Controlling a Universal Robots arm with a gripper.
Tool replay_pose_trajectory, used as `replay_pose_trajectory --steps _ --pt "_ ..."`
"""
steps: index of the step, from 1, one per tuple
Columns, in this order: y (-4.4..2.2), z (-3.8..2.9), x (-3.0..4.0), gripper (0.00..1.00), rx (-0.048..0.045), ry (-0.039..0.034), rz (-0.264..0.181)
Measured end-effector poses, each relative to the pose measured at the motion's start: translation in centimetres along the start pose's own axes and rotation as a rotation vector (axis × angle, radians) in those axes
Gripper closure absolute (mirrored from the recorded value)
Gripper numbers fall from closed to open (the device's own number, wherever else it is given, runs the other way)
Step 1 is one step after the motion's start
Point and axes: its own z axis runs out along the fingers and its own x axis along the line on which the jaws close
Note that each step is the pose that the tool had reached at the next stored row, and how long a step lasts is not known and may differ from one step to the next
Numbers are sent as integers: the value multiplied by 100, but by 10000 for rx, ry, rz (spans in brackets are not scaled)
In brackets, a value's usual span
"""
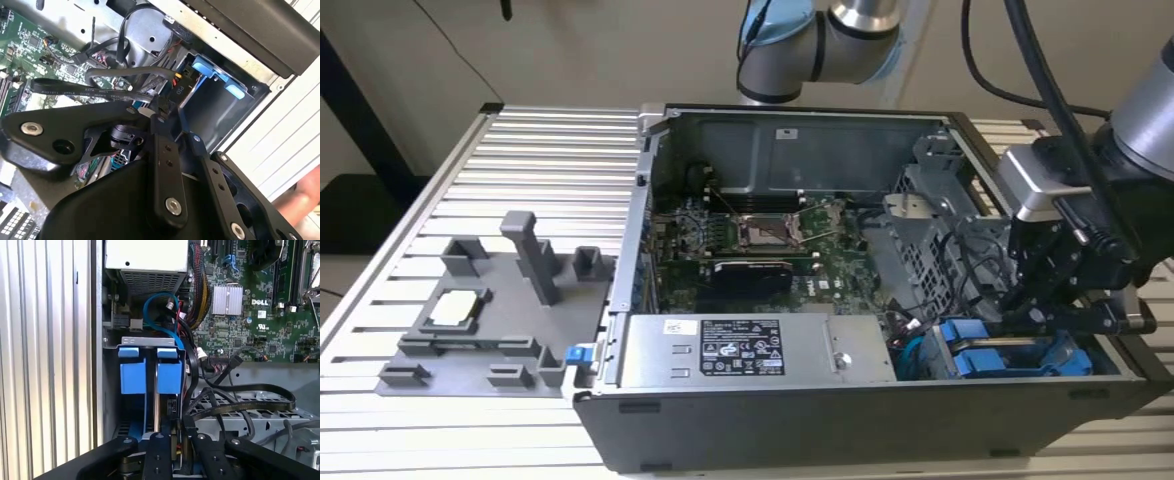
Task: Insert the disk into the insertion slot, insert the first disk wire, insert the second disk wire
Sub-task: 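Insert the second disk wire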
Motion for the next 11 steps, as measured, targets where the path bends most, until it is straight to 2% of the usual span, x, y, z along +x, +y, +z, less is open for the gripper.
replay_pose_trajectory --steps 5,11 --pt "-6 -122 -8 76 1 1 0" --pt "-6 -127 -9 76 1 -1 0"
